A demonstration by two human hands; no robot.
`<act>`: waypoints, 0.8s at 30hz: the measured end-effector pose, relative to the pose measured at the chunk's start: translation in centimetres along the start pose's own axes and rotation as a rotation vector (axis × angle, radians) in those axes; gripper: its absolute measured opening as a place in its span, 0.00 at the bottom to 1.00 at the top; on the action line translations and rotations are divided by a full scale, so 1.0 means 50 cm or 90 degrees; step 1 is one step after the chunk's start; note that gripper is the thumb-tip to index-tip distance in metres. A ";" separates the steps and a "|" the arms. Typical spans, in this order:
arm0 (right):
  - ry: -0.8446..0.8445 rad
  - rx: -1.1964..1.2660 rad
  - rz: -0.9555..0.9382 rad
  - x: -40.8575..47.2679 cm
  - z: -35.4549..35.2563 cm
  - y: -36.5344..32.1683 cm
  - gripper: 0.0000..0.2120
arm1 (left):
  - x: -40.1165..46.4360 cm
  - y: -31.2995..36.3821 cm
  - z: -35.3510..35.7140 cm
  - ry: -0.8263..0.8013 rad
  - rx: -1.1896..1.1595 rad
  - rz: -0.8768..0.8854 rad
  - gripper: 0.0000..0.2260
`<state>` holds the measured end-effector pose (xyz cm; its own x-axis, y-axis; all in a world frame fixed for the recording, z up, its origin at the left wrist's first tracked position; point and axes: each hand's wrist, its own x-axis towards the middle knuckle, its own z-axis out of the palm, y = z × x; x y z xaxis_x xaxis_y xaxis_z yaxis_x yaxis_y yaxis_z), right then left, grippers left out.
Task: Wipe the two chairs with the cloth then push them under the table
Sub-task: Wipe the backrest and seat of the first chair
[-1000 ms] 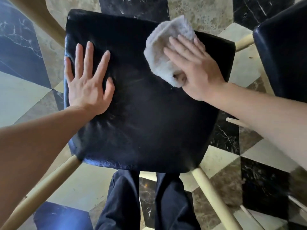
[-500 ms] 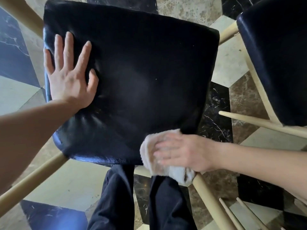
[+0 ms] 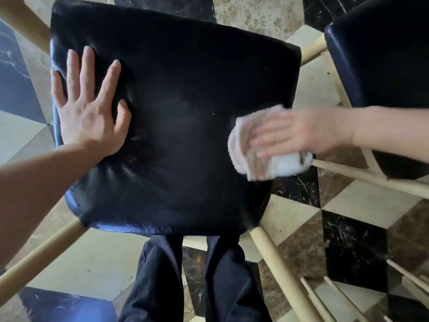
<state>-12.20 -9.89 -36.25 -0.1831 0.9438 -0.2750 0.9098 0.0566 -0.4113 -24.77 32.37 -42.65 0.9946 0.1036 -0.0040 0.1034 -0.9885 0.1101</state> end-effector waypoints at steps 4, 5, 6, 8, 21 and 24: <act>0.070 -0.008 0.225 0.008 -0.040 0.051 0.23 | 0.000 0.004 -0.003 -0.011 -0.002 -0.004 0.31; 0.095 0.009 0.286 0.025 -0.043 0.044 0.23 | 0.001 0.004 -0.004 -0.013 -0.004 -0.005 0.31; 0.134 0.038 0.356 0.051 -0.045 0.032 0.24 | 0.000 0.005 -0.005 -0.015 -0.005 -0.008 0.31; 0.253 0.099 0.518 0.127 -0.047 0.010 0.25 | -0.001 0.003 -0.007 -0.018 -0.002 -0.005 0.31; 0.351 0.183 0.776 0.527 -0.125 -0.016 0.34 | 0.007 -0.002 -0.009 -0.130 0.003 -0.021 0.30; 0.325 0.198 0.680 0.482 -0.069 -0.132 0.33 | 0.006 -0.005 -0.023 -0.173 -0.003 -0.023 0.29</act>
<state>-21.31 13.63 -37.16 0.8321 0.4907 -0.2583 0.3716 -0.8391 -0.3972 -24.52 32.77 -41.55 0.9560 0.1049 -0.2741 0.1395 -0.9841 0.1101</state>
